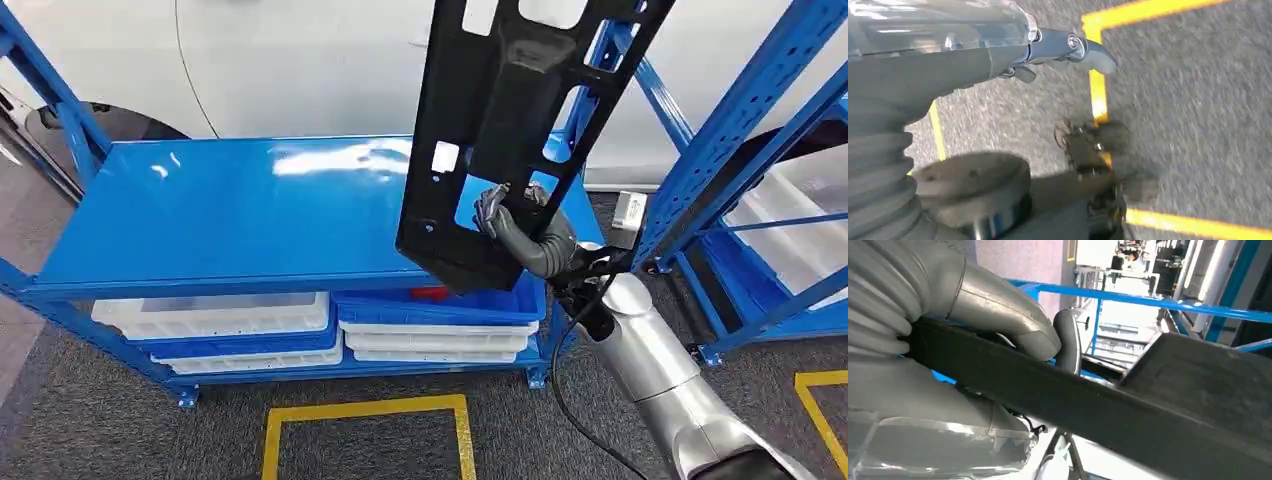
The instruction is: Take the parts from the cabinet and place them on the table.
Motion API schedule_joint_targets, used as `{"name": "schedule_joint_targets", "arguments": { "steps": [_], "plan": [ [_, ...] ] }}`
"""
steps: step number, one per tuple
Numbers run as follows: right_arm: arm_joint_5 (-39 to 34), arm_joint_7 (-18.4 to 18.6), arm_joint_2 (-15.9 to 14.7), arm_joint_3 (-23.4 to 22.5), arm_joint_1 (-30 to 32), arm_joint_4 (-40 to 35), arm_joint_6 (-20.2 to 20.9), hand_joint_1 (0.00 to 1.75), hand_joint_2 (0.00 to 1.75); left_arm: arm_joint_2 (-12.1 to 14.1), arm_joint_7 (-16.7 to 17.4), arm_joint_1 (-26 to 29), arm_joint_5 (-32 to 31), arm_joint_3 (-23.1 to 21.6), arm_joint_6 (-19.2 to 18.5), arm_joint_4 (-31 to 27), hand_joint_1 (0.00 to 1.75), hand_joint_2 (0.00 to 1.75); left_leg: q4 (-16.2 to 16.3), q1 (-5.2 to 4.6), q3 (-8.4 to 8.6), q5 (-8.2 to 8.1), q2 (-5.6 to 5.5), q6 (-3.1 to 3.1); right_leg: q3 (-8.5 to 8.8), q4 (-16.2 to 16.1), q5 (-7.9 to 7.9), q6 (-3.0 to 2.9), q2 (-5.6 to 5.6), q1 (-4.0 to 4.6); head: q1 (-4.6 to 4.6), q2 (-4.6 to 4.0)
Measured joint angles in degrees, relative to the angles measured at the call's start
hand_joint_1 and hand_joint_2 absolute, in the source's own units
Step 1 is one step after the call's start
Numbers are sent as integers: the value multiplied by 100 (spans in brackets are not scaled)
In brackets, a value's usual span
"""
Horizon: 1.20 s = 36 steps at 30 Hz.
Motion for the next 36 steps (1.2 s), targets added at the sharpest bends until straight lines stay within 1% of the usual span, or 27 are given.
{"name": "schedule_joint_targets", "arguments": {
  "steps": [1,2,3,4,6,7,8,12,13,14,16,17,18,19,21,22,23,24,26,27,28,30,31,32,33,34,36],
  "plan": [
    [2,0,0,-2,15,0,0,175,175,0,2,6,-2,-2,-2,0,0,175,8,-8,-104,77,1,6,-109,489,-294,14,-1,-8,0,0],
    [2,0,0,-2,32,0,0,175,175,0,2,13,-9,-4,-7,0,0,175,18,-9,-210,147,6,4,-176,880,-408,24,-2,-11,0,0],
    [0,4,0,-2,51,0,0,175,175,0,4,16,-20,-4,-13,0,0,175,30,-10,-307,214,8,-5,-154,1062,-331,28,-2,-15,0,0],
    [0,4,0,-4,70,0,0,175,175,0,11,17,-31,-7,-20,0,0,175,44,-9,-414,280,11,-14,-15,1009,-130,31,-2,-22,0,0],
    [0,4,0,-7,75,-4,0,175,175,0,20,15,-42,-15,-33,2,0,175,94,-7,-610,398,12,-43,529,350,227,22,-10,-35,0,0],
    [4,7,0,-15,75,-33,0,175,175,0,28,11,-44,-26,-44,0,0,175,139,-9,-674,453,12,-64,978,-222,164,4,-23,-36,-2,0],
    [15,15,2,-26,72,-81,-2,175,175,0,35,16,-44,-35,-50,2,0,175,171,-34,-736,489,3,-98,1314,-758,-115,-18,-24,7,0,0],
    [31,15,2,-55,104,-136,-7,175,175,-2,46,34,-46,-42,-66,2,0,175,73,-29,-743,719,0,-239,1222,-813,65,-172,-8,18,0,0],
    [39,20,4,-55,101,-144,-7,175,175,0,48,30,-46,-42,-70,2,0,175,144,3,-802,554,-9,-264,1154,-843,160,-215,-40,-5,0,0],
    [48,24,20,-55,101,-155,-5,175,175,0,46,30,-46,-42,-74,2,0,175,404,6,-913,152,-10,-285,1055,-844,243,-269,-37,-1,-2,0],
    [66,33,20,-59,104,-164,-7,175,175,0,46,39,-46,-46,-87,2,0,175,1251,35,-1119,-554,-8,-328,874,-841,392,-291,-38,16,-2,0],
    [72,39,22,-59,105,-164,-9,175,175,0,46,37,-44,-46,-87,2,0,175,1672,43,-1182,-712,-8,-346,776,-837,466,-292,-37,24,-2,0],
    [74,44,22,-59,112,-164,-7,175,175,0,46,35,-44,-46,-90,2,0,175,1967,47,-1182,-675,-8,-356,673,-833,548,-282,-37,32,-2,0],
    [81,48,22,-59,113,-164,2,175,175,0,46,36,-44,-48,-90,2,0,175,2021,52,-1090,-490,-8,-358,572,-829,623,-272,-34,34,-2,0],
    [92,55,22,-61,111,-164,2,175,175,-2,46,32,-42,-48,-90,2,0,175,1433,60,-533,-86,-10,-329,365,-813,776,-236,-24,39,-2,0],
    [94,55,22,-68,107,-166,4,175,175,0,46,24,-40,-48,-90,2,0,175,930,62,-133,-123,-15,-302,300,-802,840,-215,-19,41,-2,0],
    [96,55,22,-79,107,-175,7,175,175,0,46,11,-39,-48,-87,2,0,175,367,38,321,-386,-29,-280,251,-788,880,-181,-16,58,-2,0],
    [98,57,22,-98,100,-175,7,175,175,-2,46,0,-39,-50,-87,2,0,175,1,19,458,-502,-40,-242,232,-778,938,-149,-33,52,-2,0],
    [98,55,22,-109,91,-170,9,175,175,-2,48,10,-37,-57,-92,2,0,175,49,-27,355,-401,-42,-203,224,-840,1080,-80,-39,3,-4,0],
    [103,57,22,-109,103,-168,15,175,175,-2,48,24,-35,-57,-92,2,0,175,12,-19,303,-316,-34,-132,201,-863,1157,-35,-25,16,0,0],
    [105,61,24,-109,108,-162,28,175,175,-2,50,24,-33,-57,-92,2,0,175,-19,7,274,-219,15,-82,139,-816,1049,-14,5,-22,-2,0],
    [116,77,22,-116,101,-160,44,175,175,-2,50,12,-26,-59,-87,2,0,175,-23,-7,101,-69,19,-8,-46,-258,336,17,-3,-19,-2,0],
    [116,83,22,-118,97,-149,44,175,175,-2,50,16,-13,-59,-87,2,0,175,-20,-15,5,6,19,1,-165,226,-14,28,-5,-19,-2,0],
    [114,83,22,-118,94,-135,65,175,175,-2,50,23,2,-59,-87,2,0,175,-8,-24,-92,78,19,7,-261,703,-237,35,-5,-22,-2,0],
    [111,85,22,-118,93,-122,79,175,175,-2,50,31,6,-59,-87,2,0,175,4,-29,-190,140,20,7,-287,1017,-267,36,-4,-21,-2,0],
    [105,90,22,-118,93,-103,90,175,175,-2,50,38,9,-59,-87,2,0,175,17,-33,-283,198,20,2,-219,1095,-151,28,-4,-19,-2,0],
    [94,90,22,-125,92,-63,105,175,175,-2,50,45,9,-59,-85,2,0,175,45,-37,-455,312,20,-12,306,543,245,-25,-5,3,-2,0]
  ]
}}
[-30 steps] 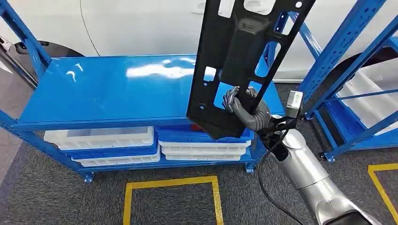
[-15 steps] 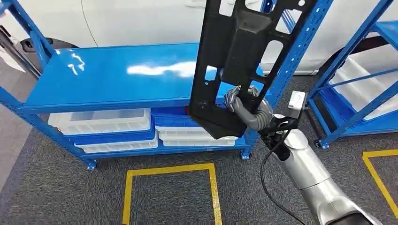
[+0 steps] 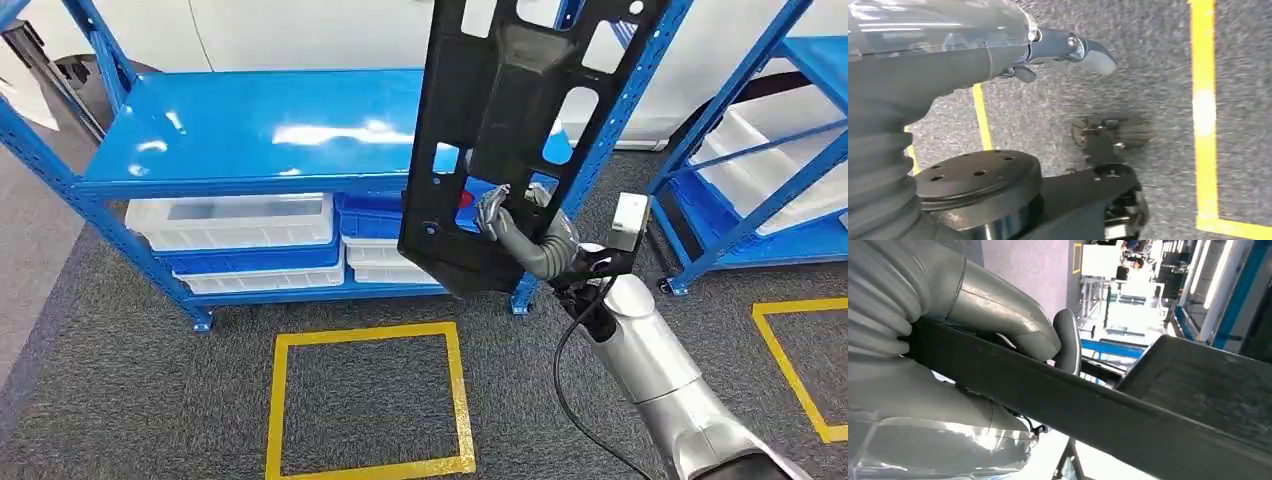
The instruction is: Take the parts from the cabinet and place them on the table.
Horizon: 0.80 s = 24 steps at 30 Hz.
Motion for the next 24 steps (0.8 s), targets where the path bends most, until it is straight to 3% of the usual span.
{"name": "schedule_joint_targets", "arguments": {
  "steps": [1,2,3,4,6,7,8,9,11,12,13,14,15,16,17,18,19,21,22,23,24],
  "plan": [
    [-4,-4,0,-7,-8,13,0,175,175,0,-2,0,0,0,0,0,0,175,11,0,-53,48,-1,-8,377,-503,71,-49,0,28,0,0],
    [-4,-9,0,-20,-28,13,0,175,175,-17,0,3,0,-2,0,2,0,175,16,7,-99,94,1,-21,786,-1056,-58,-127,-10,77,0,0],
    [-7,-15,0,-26,-60,11,0,175,175,-28,-4,-1,-2,-4,11,2,0,175,16,-2,-125,149,6,-54,1013,-1510,-213,-140,-30,94,0,0],
    [-9,-24,0,-31,-77,17,2,175,175,-33,-7,2,-2,-4,7,2,0,175,-25,31,-139,230,12,-96,968,-1496,-167,-109,-22,118,0,0],
    [-11,-33,-2,-35,-82,22,2,175,175,-42,-4,20,0,-4,7,2,0,175,-123,57,-134,356,10,-158,937,-1557,-21,-177,-10,152,0,0],
    [-11,-31,0,-35,-89,24,2,175,175,-39,-4,19,-2,-4,7,2,0,175,-136,25,-187,326,-8,-180,957,-1727,84,-213,-30,51,0,0],
    [-11,-31,2,-35,-96,28,2,175,175,-39,-7,20,0,-4,9,2,0,175,-29,27,-232,113,-23,-222,910,-1751,167,-215,-58,58,0,0],
    [-11,-33,11,-35,-109,28,2,175,175,-39,-4,27,-2,-4,9,2,0,175,302,50,-327,-221,-30,-248,848,-1740,214,-251,-66,49,-2,0],
    [-13,-39,20,-35,-108,37,4,175,175,-39,-2,33,-2,-4,11,2,0,175,1213,106,-559,-815,-29,-311,710,-1722,304,-231,-75,52,0,0],
    [-13,-39,22,-35,-110,50,4,175,175,-39,-4,32,0,-4,11,2,0,175,1619,127,-633,-922,-27,-348,616,-1686,352,-215,-76,43,0,0],
    [-11,-37,28,-35,-103,63,4,175,175,-39,-4,33,-2,-4,11,2,0,175,1785,158,-598,-820,-27,-383,529,-1636,380,-191,-76,26,0,0],
    [-11,-37,31,-33,-102,68,4,175,175,-39,-2,31,-2,-4,11,2,0,175,1685,192,-452,-595,-26,-421,437,-1577,401,-163,-75,7,0,0],
    [-11,-37,31,-33,-106,68,4,175,175,-39,-4,30,-2,-4,15,2,0,175,1415,225,-227,-401,-25,-457,356,-1514,413,-141,-74,-12,0,0],
    [-11,-35,31,-35,-110,68,0,175,175,-39,-4,24,-7,-4,22,2,0,175,952,272,105,-271,-25,-504,272,-1421,415,-114,-67,-36,0,0],
    [-11,-35,31,-39,-117,63,0,175,175,-44,-18,13,-9,-9,35,2,0,175,498,295,355,-482,-40,-574,187,-1340,409,-67,-62,-42,0,0],
    [-13,-35,26,-66,-132,61,-4,175,175,-46,-61,3,-7,-11,70,2,0,175,235,219,540,-607,-95,-512,100,-1265,415,-16,-54,-28,2,0],
    [-15,-33,26,-77,-139,57,-4,175,175,-46,-112,-1,-2,-13,112,2,0,175,190,218,529,-661,-95,-412,61,-1231,454,26,-44,-25,2,0],
    [-24,-39,28,-74,-120,61,-4,175,175,-46,-138,17,0,-11,138,2,0,175,206,155,488,-623,-89,-325,45,-1251,524,105,-36,-79,4,0],
    [-26,-42,24,-74,-93,68,-2,175,175,-42,-140,27,-2,-11,164,2,0,175,168,157,465,-571,-79,-244,27,-1238,534,136,-24,-103,4,0],
    [-24,-42,13,-76,-75,68,-2,175,175,-37,-140,27,-7,-11,173,2,0,175,162,158,448,-530,-68,-181,-30,-1141,397,141,-24,-122,4,0],
    [-24,-37,4,-76,-72,68,-2,175,175,-31,-144,22,-11,-13,186,2,0,175,162,152,407,-496,-65,-129,-142,-857,152,140,-24,-111,4,0]
  ]
}}
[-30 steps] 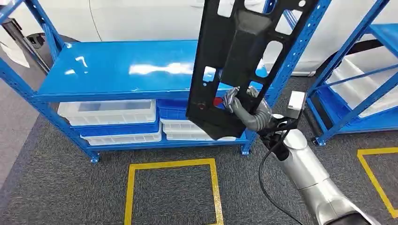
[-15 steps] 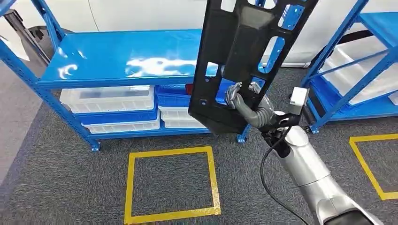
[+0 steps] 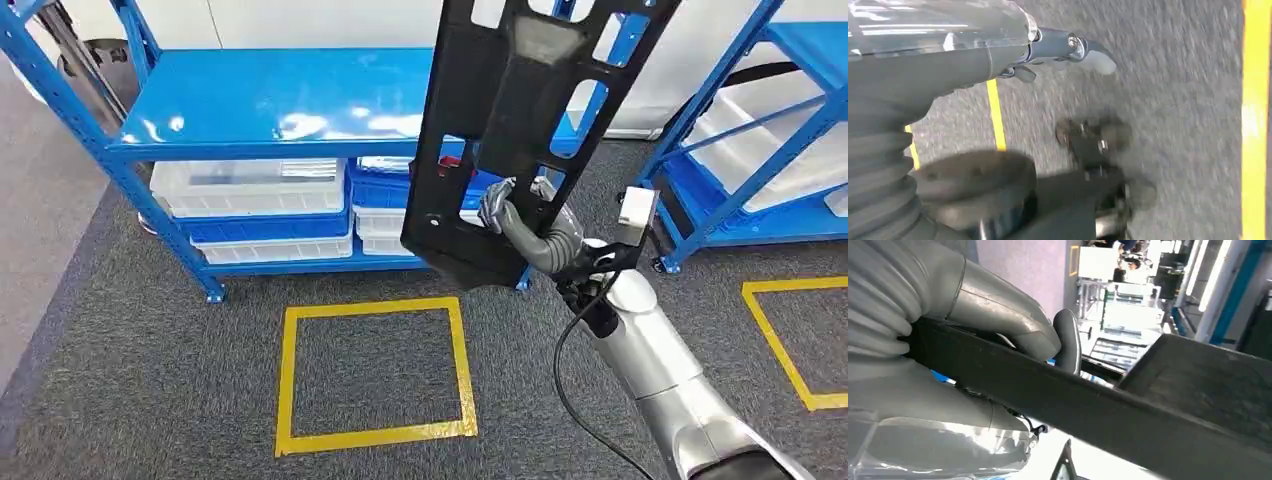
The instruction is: Take the parts from the cabinet and place them on the table.
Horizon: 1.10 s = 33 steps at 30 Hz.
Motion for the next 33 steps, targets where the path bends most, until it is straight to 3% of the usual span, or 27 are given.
{"name": "schedule_joint_targets", "arguments": {
  "steps": [2,3,4,5,6,7,8,9,12,14,15,17,18,19,20,21,22,23,24,25,28,29,30,31,33],
  "plan": [
    [-13,-7,-9,-2,1,0,-2,175,175,0,-9,-3,-31,-2,0,0,0,175,1,-40,-82,64,10,57,-354,951,-520,1,4,19,0,0],
    [-24,-7,-11,-4,13,0,-2,175,175,0,-9,2,-39,-4,0,0,0,175,3,-67,-119,91,12,73,-478,1333,-665,-9,5,24,0,0],
    [-50,-7,-11,-9,45,2,-4,175,175,0,-9,4,-50,-7,0,0,0,175,4,-93,-145,115,13,81,-471,1446,-674,-31,5,30,0,0],
    [-85,-7,-11,-18,81,2,-2,175,175,0,-9,6,-55,-7,0,0,0,175,5,-113,-165,138,12,88,-321,1268,-568,-69,5,48,0,0],
    [-107,-7,-11,-28,99,2,-2,175,175,0,-9,6,-57,-9,0,0,0,175,6,-128,-173,151,9,86,-57,884,-391,-114,5,77,0,0],
    [-116,-4,-11,-44,98,0,-2,175,175,0,-9,4,-59,-11,0,0,0,175,6,-142,-171,160,5,84,292,327,-176,-173,4,111,0,0],
    [-118,-4,-11,-59,85,0,-2,175,175,-2,-11,1,-59,-11,0,0,0,175,6,-143,-169,173,-58,66,587,-164,-52,-241,101,154,0,0],
    [-122,-4,-11,-77,83,-2,-2,175,175,-20,-15,-7,-59,-13,0,0,0,175,7,-158,-218,198,-45,29,683,-307,-150,-287,236,149,0,0],
    [-129,2,-55,-120,88,0,0,175,175,-18,-44,-11,-59,-15,-4,0,0,175,-11,-117,-261,272,-91,-48,632,-366,-83,-296,145,195,0,0],
    [-129,7,-55,-120,82,0,4,175,175,-15,-50,3,-59,-15,-13,0,0,175,40,-136,-300,222,-87,-98,682,-531,28,-314,25,117,-2,0],
    [-127,11,-57,-122,74,-2,7,175,175,-15,-53,2,-59,-15,-15,0,0,175,234,-137,-386,35,-65,-132,677,-556,50,-349,-4,116,-4,0],
    [-122,13,-57,-120,69,0,7,175,175,-15,-57,3,-59,-15,-20,0,0,175,1112,-98,-753,-445,-56,-191,636,-544,67,-350,-101,119,-2,0],
    [-118,15,-63,-120,69,2,7,175,175,-15,-57,17,-59,-15,-20,0,0,175,1569,-81,-938,-618,-47,-223,608,-532,77,-353,-153,123,-4,0],
    [-114,28,-63,-116,71,2,7,175,175,-15,-55,30,-59,-15,-20,0,0,175,1763,-70,-1002,-646,-36,-245,585,-519,85,-348,-196,123,-4,0],
    [-114,28,-63,-111,74,2,9,175,175,-13,-55,36,-59,-15,-20,0,0,175,1664,-58,-924,-547,-20,-259,565,-504,92,-338,-239,121,-2,0],
    [-114,28,-63,-111,72,2,15,175,175,-13,-57,36,-57,-15,-20,0,0,175,1330,-43,-727,-364,3,-270,550,-487,95,-333,-287,117,-4,0],
    [-114,28,-63,-111,71,2,31,175,175,-13,-61,35,-53,-15,-20,0,0,175,795,-34,-421,-128,53,-273,543,-464,93,-323,-337,111,-2,0],
    [-116,28,-63,-111,70,0,35,175,175,-13,-68,34,-46,-15,-20,0,0,175,256,-33,-102,66,219,-271,541,-431,79,-299,-385,110,-2,0],
    [-118,28,-68,-111,73,-2,35,175,175,-13,-79,30,-39,-15,-26,0,0,175,19,-93,11,-21,405,-249,521,-394,65,-258,-420,159,-4,0],
    [-118,29,-87,-111,76,0,37,175,175,-13,-88,40,-33,-15,-31,0,0,175,7,-76,-25,39,291,-135,503,-369,70,-231,-451,157,0,0],
    [-116,28,-81,-68,130,-4,100,175,175,-13,-77,124,15,-9,-28,0,0,175,-4,-109,-81,102,157,-28,499,-385,118,-145,-589,145,-2,0],
    [-111,31,-81,-50,140,-4,111,175,175,-13,-62,155,33,-5,-26,0,0,175,-48,-74,-73,153,112,33,468,-353,53,-105,-510,119,-2,0],
    [-105,33,-65,-26,140,-2,114,175,175,-13,-50,171,59,0,-15,0,0,175,-53,-75,-106,185,61,55,399,-181,-129,-80,-273,95,-2,0],
    [-101,33,-50,0,133,2,127,175,175,-13,-35,174,79,9,-15,0,0,175,-50,-76,-144,211,25,86,234,198,-393,-70,-128,84,0,0],
    [-96,37,7,64,133,48,136,175,175,-13,-26,180,112,44,-7,0,0,175,-46,-96,-202,250,-80,97,-129,1080,-804,-60,-43,83,-2,0]
  ]
}}
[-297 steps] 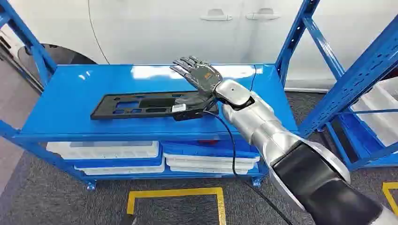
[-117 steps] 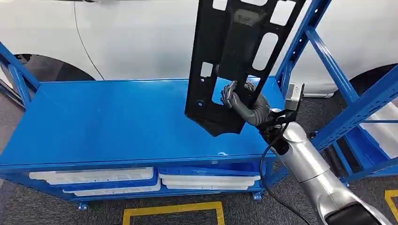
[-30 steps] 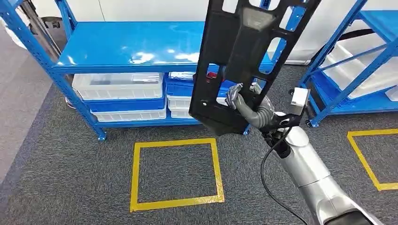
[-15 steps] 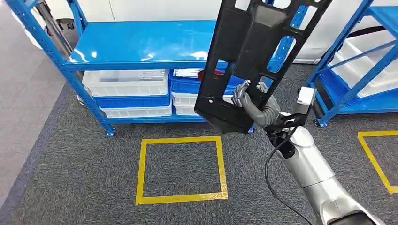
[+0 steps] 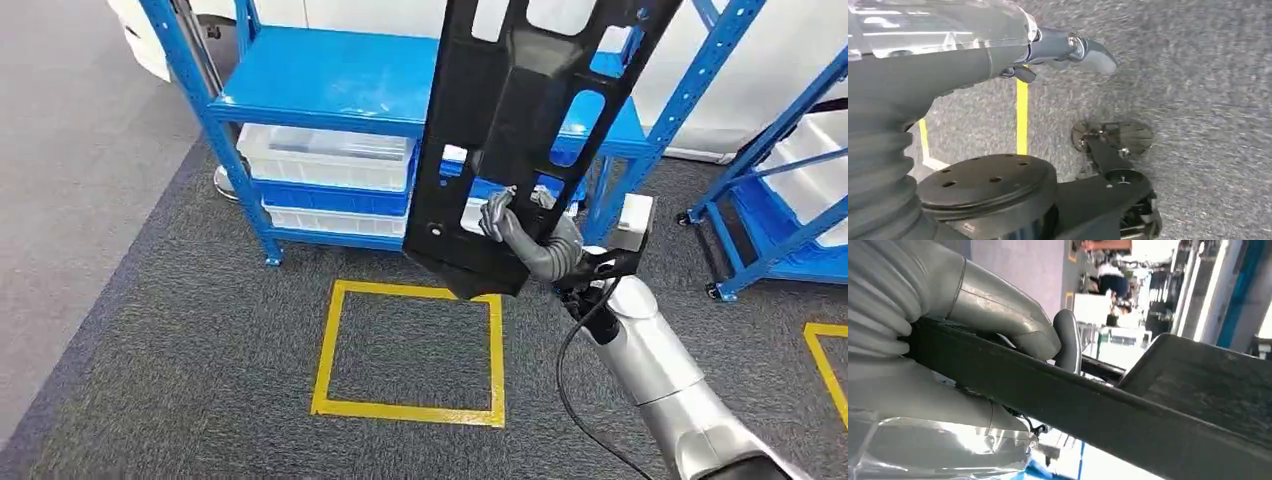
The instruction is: Take the parts from the cabinet and place them on the table.
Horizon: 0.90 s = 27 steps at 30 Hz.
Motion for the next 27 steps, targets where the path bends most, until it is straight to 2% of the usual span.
{"name": "schedule_joint_targets", "arguments": {
  "steps": [1,2,3,4,5,6,7,9,10,11,12,13,14,15,16,17,18,19,20,21,22,23,25,26,27],
  "plan": [
    [4,9,39,33,2,33,0,175,175,0,4,9,15,22,4,0,0,175,8,-9,-33,23,-61,1,-116,287,-65,-5,3,0,2,0],
    [7,15,81,63,2,57,0,175,175,0,4,22,15,39,9,0,0,175,17,-12,-61,42,-133,-4,-81,255,23,-17,5,0,2,0],
    [7,15,114,83,1,70,-7,175,175,0,2,32,11,46,9,0,0,175,26,-12,-80,58,-201,-15,87,-24,200,-37,18,0,0,0],
    [4,9,124,92,0,72,-9,175,175,0,-9,37,-4,46,11,0,0,175,33,-11,-88,68,-274,-29,369,-518,445,-65,61,0,0,0],
    [2,-2,127,96,-6,70,-9,175,175,0,-22,35,-18,46,11,0,0,175,40,-11,-86,78,-347,-44,654,-1025,660,-94,181,-7,2,0],
    [-4,-11,127,96,-14,72,-9,175,175,-2,-35,36,-33,46,11,0,0,175,40,7,-104,92,-402,-66,818,-1344,635,-133,442,-11,2,0],
    [-22,-26,124,96,-10,65,-9,175,175,-2,-44,22,-50,46,13,0,0,175,66,-16,-147,118,-461,-107,846,-1444,641,-132,505,-13,0,0],
    [-39,-53,107,96,5,59,-7,175,175,-2,-63,46,-83,46,24,0,0,175,39,34,-198,167,-563,-184,823,-1429,644,-135,400,27,2,0],
    [-53,-57,107,96,15,46,-7,175,175,-2,-68,67,-92,44,22,0,0,175,22,42,-202,194,-625,-225,826,-1450,666,-163,344,34,0,0],
    [-72,-65,109,96,27,24,-7,175,175,0,-66,72,-103,44,24,0,0,175,35,18,-218,187,-630,-256,851,-1539,720,-214,264,-35,-2,0],
    [-81,-72,107,96,34,0,-4,175,175,-2,-66,76,-107,44,24,0,0,175,165,-9,-283,63,-359,-256,868,-1577,745,-236,184,-13,2,0],
    [-94,-87,76,87,49,-35,-9,175,175,-2,-48,71,-120,41,24,0,0,175,524,-2,-438,-190,-145,-276,856,-1580,761,-270,121,-5,-6,0],
    [-94,-87,65,87,76,-59,-9,175,175,-2,-35,63,-146,39,24,0,0,175,988,8,-631,-435,-33,-292,844,-1576,763,-271,40,14,-7,0],
    [-94,-87,59,87,110,-68,-9,175,175,-2,-31,62,-153,37,24,0,0,175,1434,17,-810,-632,16,-302,836,-1575,765,-273,-30,26,-4,0],
    [-87,-83,57,87,147,-79,-11,175,175,-2,-26,64,-164,37,24,0,0,175,1777,25,-936,-744,36,-315,826,-1571,767,-271,-107,30,-4,0],
    [-83,-77,52,87,180,-94,-13,175,175,-2,-20,69,-168,35,24,0,0,175,1834,30,-929,-721,49,-324,821,-1565,768,-270,-171,32,-7,0],
    [-79,-70,44,87,202,-107,-13,175,175,-2,-18,72,-171,35,22,0,0,175,1626,33,-796,-589,65,-327,815,-1557,768,-269,-246,33,-4,0],
    [-79,-72,30,85,212,-125,-13,175,175,-2,-18,72,-186,35,22,0,0,175,1169,36,-521,-370,98,-321,813,-1545,764,-264,-314,33,-4,0],
    [-79,-72,11,81,214,-155,-13,175,175,0,-18,67,-208,33,22,0,0,175,568,35,-174,-137,200,-306,815,-1531,754,-249,-384,33,-7,0],
    [-81,-72,-13,68,214,-177,-15,175,175,0,-20,54,-210,28,17,0,0,175,107,17,66,-94,449,-280,818,-1514,740,-226,-443,42,-4,0],
    [-83,-79,-50,42,225,-203,-20,175,175,-2,-22,36,-216,22,7,0,0,175,37,-51,102,-119,526,-209,795,-1485,727,-192,-489,93,-4,0],
    [-81,-77,-97,22,234,-210,-35,175,175,-4,-24,31,-227,15,0,0,0,175,46,-34,70,-96,424,-164,792,-1489,740,-168,-523,86,-2,0],
    [-83,-79,-109,9,293,-264,-48,175,175,-4,-24,48,-269,-2,-11,0,0,175,44,-56,35,-72,318,-117,799,-1508,756,-118,-632,85,-2,0],
    [-83,-79,-127,-13,326,-304,-48,175,175,-4,-24,48,-273,-9,-13,0,0,175,-14,-41,39,-30,257,-58,798,-1496,742,-81,-669,76,-4,0],
    [-83,-79,-168,-35,350,-330,-59,175,175,-11,-24,47,-286,-22,-20,0,0,175,-40,-16,44,6,208,-34,773,-1415,640,-30,-389,30,-2,0]
  ]
}}
